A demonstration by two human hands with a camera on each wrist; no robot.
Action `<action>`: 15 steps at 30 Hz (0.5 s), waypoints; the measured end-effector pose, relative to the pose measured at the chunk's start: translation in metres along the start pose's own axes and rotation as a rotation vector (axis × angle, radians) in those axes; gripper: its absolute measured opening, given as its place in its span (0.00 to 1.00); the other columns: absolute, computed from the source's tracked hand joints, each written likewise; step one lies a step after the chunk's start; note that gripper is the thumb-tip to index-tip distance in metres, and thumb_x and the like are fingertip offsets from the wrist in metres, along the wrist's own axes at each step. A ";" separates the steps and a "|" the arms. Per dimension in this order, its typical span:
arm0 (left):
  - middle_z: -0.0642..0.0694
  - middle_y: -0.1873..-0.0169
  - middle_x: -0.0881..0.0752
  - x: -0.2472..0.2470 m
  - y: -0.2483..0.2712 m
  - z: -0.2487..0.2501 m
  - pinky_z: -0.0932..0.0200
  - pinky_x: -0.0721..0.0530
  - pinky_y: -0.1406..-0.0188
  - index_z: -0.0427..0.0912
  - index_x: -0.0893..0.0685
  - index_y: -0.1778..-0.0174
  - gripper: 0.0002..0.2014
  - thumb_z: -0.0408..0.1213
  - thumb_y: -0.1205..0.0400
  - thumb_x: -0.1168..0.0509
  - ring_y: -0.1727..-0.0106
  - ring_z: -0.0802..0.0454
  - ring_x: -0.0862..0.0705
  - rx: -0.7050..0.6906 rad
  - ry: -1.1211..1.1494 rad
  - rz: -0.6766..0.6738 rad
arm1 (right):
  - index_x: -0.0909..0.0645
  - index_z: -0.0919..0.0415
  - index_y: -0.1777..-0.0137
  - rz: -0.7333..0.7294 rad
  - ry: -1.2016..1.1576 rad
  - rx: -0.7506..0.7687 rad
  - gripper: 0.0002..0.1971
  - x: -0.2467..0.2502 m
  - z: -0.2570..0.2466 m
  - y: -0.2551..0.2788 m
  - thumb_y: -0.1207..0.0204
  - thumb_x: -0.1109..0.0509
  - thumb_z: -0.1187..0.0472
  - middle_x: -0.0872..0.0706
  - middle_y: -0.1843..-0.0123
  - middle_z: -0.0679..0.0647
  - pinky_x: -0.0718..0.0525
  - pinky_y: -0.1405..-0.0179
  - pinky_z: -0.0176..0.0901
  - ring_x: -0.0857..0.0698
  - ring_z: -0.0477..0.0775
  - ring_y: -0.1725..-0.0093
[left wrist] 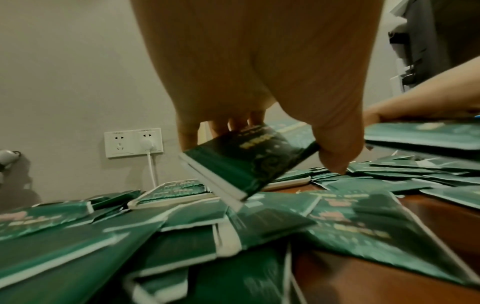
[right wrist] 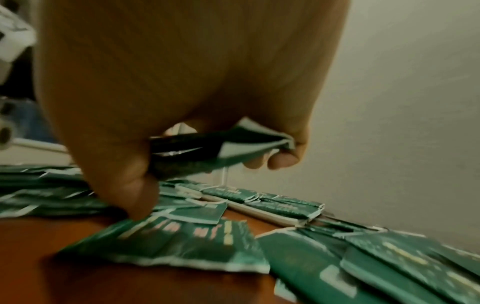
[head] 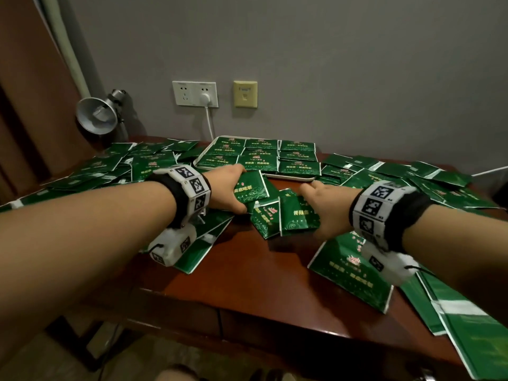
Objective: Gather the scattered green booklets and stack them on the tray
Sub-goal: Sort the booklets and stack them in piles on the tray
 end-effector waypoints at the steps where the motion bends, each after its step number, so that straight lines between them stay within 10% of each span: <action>1: 0.44 0.33 0.23 0.005 -0.008 -0.002 0.54 0.20 0.39 0.40 0.36 0.23 0.44 0.48 0.30 0.21 0.38 0.47 0.21 -0.008 0.000 0.003 | 0.37 0.58 0.29 0.030 -0.033 -0.008 0.41 0.005 0.007 -0.008 0.37 0.22 0.44 0.26 0.41 0.54 0.18 0.61 0.42 0.22 0.51 0.50; 7: 0.42 0.34 0.23 0.021 -0.078 0.003 0.52 0.20 0.39 0.39 0.34 0.26 0.41 0.48 0.30 0.21 0.39 0.46 0.21 -0.085 -0.027 0.006 | 0.36 0.62 0.24 0.066 -0.161 -0.177 0.43 0.031 0.071 -0.079 0.33 0.22 0.43 0.26 0.32 0.61 0.19 0.38 0.55 0.22 0.62 0.36; 15: 0.40 0.38 0.22 -0.003 -0.203 0.059 0.48 0.21 0.37 0.40 0.27 0.30 0.38 0.52 0.32 0.21 0.38 0.41 0.22 -0.314 -0.134 0.002 | 0.31 0.61 0.30 0.098 -0.215 -0.446 0.42 0.055 0.171 -0.188 0.39 0.17 0.43 0.20 0.37 0.62 0.21 0.50 0.47 0.19 0.64 0.41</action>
Point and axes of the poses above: each hand's wrist, its own y-axis away from the middle knuckle, its own x-axis out of the back of the hand, z = x × y, the point moved 2 cm from there along -y, towards the middle knuckle
